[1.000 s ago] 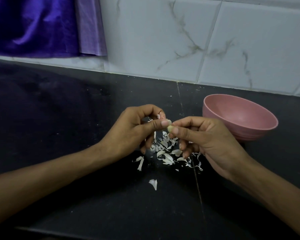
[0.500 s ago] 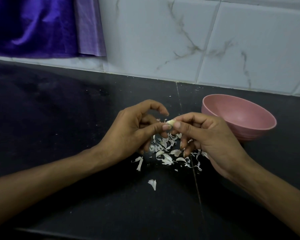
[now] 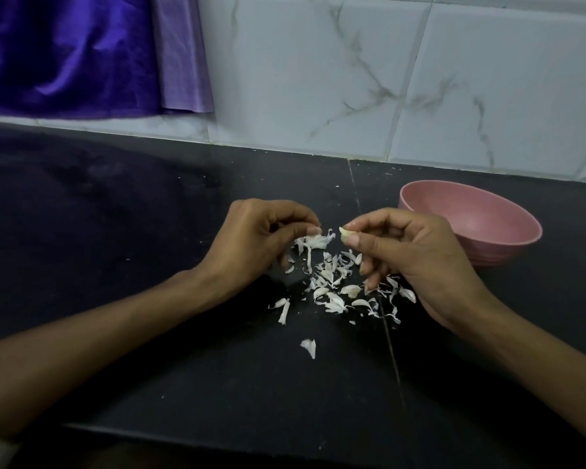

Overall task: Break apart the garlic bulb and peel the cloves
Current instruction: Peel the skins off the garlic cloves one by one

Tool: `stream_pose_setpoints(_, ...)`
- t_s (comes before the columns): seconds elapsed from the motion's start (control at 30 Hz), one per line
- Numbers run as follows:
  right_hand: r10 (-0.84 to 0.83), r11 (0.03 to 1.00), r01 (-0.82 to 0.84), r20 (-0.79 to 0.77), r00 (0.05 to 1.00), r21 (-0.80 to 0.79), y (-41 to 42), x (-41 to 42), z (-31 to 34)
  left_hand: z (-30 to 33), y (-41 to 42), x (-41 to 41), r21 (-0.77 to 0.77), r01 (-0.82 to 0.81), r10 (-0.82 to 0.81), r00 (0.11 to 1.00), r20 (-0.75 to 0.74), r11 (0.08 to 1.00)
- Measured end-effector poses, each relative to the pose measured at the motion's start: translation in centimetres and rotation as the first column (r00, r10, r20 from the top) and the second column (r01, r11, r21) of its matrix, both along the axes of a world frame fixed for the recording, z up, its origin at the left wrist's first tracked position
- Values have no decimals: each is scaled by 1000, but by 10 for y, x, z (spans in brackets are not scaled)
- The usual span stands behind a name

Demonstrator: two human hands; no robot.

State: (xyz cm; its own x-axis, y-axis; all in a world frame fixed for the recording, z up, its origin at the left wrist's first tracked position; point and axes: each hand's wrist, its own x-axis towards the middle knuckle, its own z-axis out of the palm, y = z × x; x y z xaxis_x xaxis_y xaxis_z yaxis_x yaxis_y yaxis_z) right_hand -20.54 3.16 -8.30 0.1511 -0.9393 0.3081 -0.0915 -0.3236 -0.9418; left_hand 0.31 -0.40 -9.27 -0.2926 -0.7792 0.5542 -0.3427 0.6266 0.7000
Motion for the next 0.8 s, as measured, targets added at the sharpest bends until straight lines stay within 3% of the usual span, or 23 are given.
stream_pose_setpoints(0.2, -58, 990, 39, -145, 988, -135, -8, -5, -6, -3, -6, 1, -30, -65, 66, 997, 38, 997)
stream_pose_setpoints(0.4, -263, 878, 65, -363, 894, -474, -4, -3, -9, -2, -9, 6, -186, -41, 71, 985, 157, 982)
stream_pose_setpoints(0.5, -313, 845, 56, -409, 857, -531, -4, -2, -10, 0, -7, 6, -276, -53, 115, 970, 213, 960)
stream_pose_setpoints(0.63, -384, 804, -34, -561, 733, -594, -2, -4, -10, 2, 0, 5, -440, -123, 266, 923, 280, 889)
stream_pose_setpoints(0.8, -449, 739, -46, -542, 710, -673, 13, -6, 4, 4, -1, 2, -479, -72, 285, 875, 390, 875)
